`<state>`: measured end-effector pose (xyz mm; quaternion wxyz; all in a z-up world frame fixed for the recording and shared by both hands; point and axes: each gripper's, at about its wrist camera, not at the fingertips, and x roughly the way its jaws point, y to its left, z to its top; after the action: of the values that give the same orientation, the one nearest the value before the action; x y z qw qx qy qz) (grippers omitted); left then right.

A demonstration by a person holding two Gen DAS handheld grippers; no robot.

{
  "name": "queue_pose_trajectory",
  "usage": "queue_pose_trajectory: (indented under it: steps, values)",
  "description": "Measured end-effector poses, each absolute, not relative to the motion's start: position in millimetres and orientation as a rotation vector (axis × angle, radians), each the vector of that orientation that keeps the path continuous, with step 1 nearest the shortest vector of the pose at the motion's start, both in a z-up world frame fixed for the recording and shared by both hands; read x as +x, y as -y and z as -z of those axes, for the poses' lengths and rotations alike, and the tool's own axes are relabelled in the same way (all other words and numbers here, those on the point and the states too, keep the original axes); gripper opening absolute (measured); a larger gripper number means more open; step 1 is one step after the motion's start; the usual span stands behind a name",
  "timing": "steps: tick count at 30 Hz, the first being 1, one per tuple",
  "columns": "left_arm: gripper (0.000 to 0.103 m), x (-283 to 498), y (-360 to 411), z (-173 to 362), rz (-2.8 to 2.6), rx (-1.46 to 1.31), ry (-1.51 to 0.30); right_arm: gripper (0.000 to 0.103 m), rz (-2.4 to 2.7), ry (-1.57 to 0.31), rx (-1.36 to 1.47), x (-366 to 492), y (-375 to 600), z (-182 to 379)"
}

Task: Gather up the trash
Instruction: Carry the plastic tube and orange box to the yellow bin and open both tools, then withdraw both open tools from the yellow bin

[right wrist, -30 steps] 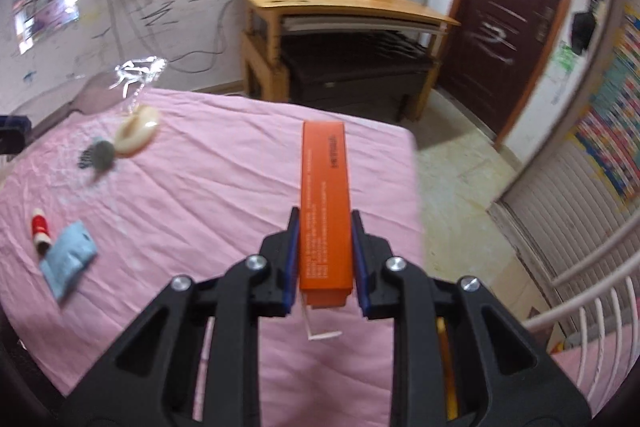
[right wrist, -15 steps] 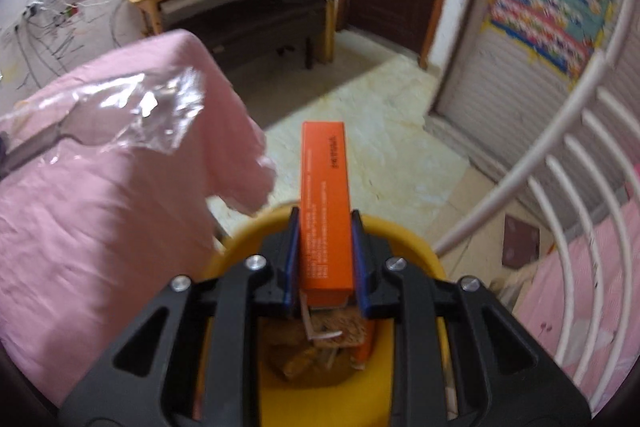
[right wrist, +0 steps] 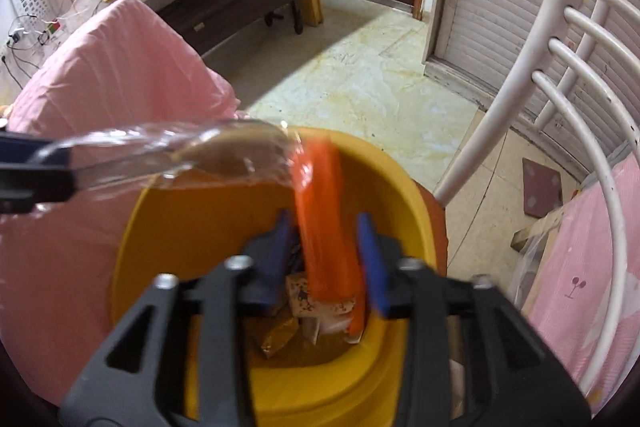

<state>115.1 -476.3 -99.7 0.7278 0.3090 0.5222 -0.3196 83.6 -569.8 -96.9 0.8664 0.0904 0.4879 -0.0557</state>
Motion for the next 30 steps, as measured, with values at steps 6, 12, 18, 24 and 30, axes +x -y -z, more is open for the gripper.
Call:
queue_pose_trajectory:
  steps: [6,12,18,24,30]
  values:
    - [0.063,115,479,95,0.722,0.667,-1.138,0.059,0.117,-1.011,0.183,75,570,92]
    - [0.068,114,455,76,0.717,0.595,-1.101,0.059,0.116,-1.006,0.168,74,559,84]
    - [0.068,110,403,37,0.682,0.496,-0.988,0.059,0.105,-0.998,0.129,81,538,67]
    - [0.068,122,324,7,0.582,0.378,-0.925,0.066,0.090,-0.949,0.078,93,500,33]
    - [0.068,138,251,-9,0.478,0.309,-0.877,0.077,0.060,-0.894,0.029,109,459,-1]
